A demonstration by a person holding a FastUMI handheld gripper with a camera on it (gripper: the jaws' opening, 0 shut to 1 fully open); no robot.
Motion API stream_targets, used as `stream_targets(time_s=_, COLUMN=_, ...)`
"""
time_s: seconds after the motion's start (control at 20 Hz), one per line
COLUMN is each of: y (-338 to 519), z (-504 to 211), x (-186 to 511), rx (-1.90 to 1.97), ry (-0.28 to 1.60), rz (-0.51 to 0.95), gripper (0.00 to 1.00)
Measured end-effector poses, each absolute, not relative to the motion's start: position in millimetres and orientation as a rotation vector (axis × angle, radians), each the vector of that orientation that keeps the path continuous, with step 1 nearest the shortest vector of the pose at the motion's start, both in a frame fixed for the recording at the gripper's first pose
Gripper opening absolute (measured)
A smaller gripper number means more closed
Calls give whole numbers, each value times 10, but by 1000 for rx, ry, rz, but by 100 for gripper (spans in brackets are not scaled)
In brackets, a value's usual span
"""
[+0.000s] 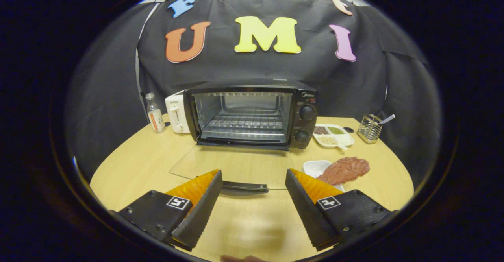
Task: Open the toaster oven, put the food inside, and close the toaster oven door.
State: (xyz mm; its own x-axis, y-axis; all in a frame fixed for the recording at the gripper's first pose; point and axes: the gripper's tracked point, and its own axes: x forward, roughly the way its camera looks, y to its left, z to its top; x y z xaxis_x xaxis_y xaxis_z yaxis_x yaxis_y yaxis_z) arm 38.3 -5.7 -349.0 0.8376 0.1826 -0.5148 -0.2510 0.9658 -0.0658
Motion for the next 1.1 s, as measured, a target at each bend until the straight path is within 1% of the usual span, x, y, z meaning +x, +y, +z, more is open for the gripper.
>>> stream_targets(time_s=0.3, y=-996, z=-3188, x=612, rx=-79, ry=588, rz=205, gripper=100)
stream_targets(time_s=0.4, y=-1291, z=-3142, x=698, rx=-40, ry=611, rz=227, gripper=100)
stream_targets(time_s=0.6, y=-1897, z=-3248, x=946, rx=19, ry=681, rz=240, gripper=99)
stream_targets(time_s=0.75, y=-1999, z=-3469, x=1034, rx=132, ry=797, rz=332, gripper=99)
stream_targets(time_s=0.85, y=-1983, z=-3586, x=1079, rx=201, ry=848, rz=395, gripper=97)
stream_targets(time_s=0.9, y=-1970, z=-3629, x=1100, rx=222, ry=869, rz=415, gripper=94)
stream_targets(time_s=0.95, y=-1942, z=-3672, x=1083, rx=245, ry=891, rz=438, gripper=89)
stream_targets(time_s=1.0, y=-1904, z=-3705, x=1070, rx=275, ry=915, rz=458, gripper=86)
stream_targets(time_s=1.1, y=-1802, z=-3766, x=1022, rx=340, ry=958, rz=501, gripper=72)
